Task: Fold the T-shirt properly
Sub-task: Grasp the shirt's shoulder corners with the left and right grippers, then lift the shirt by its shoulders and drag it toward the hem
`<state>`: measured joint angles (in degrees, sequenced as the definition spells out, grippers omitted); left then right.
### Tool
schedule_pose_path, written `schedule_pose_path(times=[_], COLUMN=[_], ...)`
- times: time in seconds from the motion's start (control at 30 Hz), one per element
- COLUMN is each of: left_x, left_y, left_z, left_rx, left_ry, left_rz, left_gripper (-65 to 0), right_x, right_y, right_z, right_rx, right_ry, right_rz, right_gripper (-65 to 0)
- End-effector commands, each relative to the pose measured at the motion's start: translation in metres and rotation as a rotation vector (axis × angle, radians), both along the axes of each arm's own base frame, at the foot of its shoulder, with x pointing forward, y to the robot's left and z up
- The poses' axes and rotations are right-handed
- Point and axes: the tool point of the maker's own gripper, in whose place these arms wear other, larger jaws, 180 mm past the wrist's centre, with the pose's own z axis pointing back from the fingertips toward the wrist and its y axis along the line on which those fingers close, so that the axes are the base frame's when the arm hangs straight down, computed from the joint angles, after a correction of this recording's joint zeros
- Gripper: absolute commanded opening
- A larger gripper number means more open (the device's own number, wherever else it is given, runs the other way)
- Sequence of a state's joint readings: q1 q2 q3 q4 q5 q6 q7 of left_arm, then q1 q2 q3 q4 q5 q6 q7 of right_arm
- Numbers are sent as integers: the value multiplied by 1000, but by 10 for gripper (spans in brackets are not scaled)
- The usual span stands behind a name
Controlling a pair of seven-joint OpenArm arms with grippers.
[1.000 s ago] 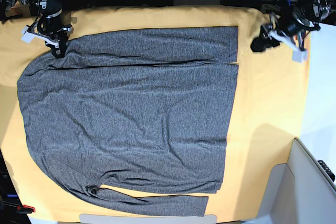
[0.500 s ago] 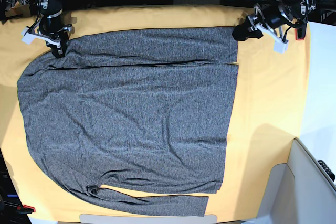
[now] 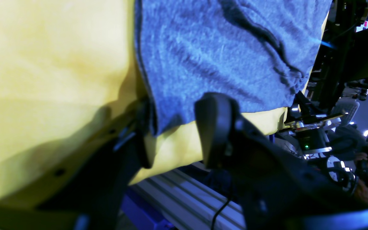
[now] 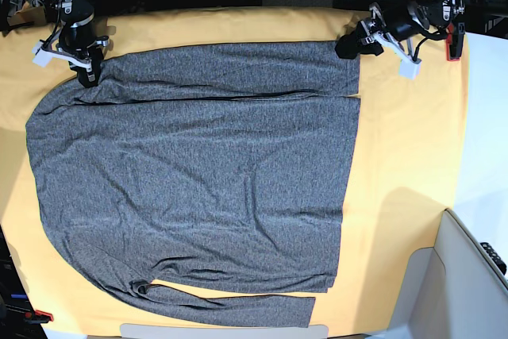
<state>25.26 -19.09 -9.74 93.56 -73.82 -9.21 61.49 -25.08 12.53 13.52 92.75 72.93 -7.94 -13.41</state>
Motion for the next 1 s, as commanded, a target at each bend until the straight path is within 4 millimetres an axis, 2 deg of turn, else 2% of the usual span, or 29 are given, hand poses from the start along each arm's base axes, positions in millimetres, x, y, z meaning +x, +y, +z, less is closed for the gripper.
schedule_pose_path(times=[0.0,0.1,0.37,0.53,0.7,0.83,0.97], left_x=[-7,1,4,14,17,18,33], left_y=[-3,-4,-6,-16,-27,-30,-32], left_z=[-2,1,6,32,52,55,67], left_rx=[3,-1,-2,10,13,13,22], left_ry=[27,9,-6,-94,-142,-153,-207], left_rz=[-23,-26,-39,-82,-152,-163,-175], left_gripper=[-523,-650,-646,-646,-646,-646,-646], right_x=[-17,-18,-25,-28,-19,-7,10], right_y=[5,0,-12,-19,-19,-16,-16], right_z=[-19,-18,-7,9,34,53,76], right_rx=[-5,-95,-367,-486,-582,-624,-682], right_ry=[116,137,192,194,153,101,43], right_rz=[38,71,172,216,256,266,283], right_gripper=[-650,-650,-650,-650,-650,-650,-650])
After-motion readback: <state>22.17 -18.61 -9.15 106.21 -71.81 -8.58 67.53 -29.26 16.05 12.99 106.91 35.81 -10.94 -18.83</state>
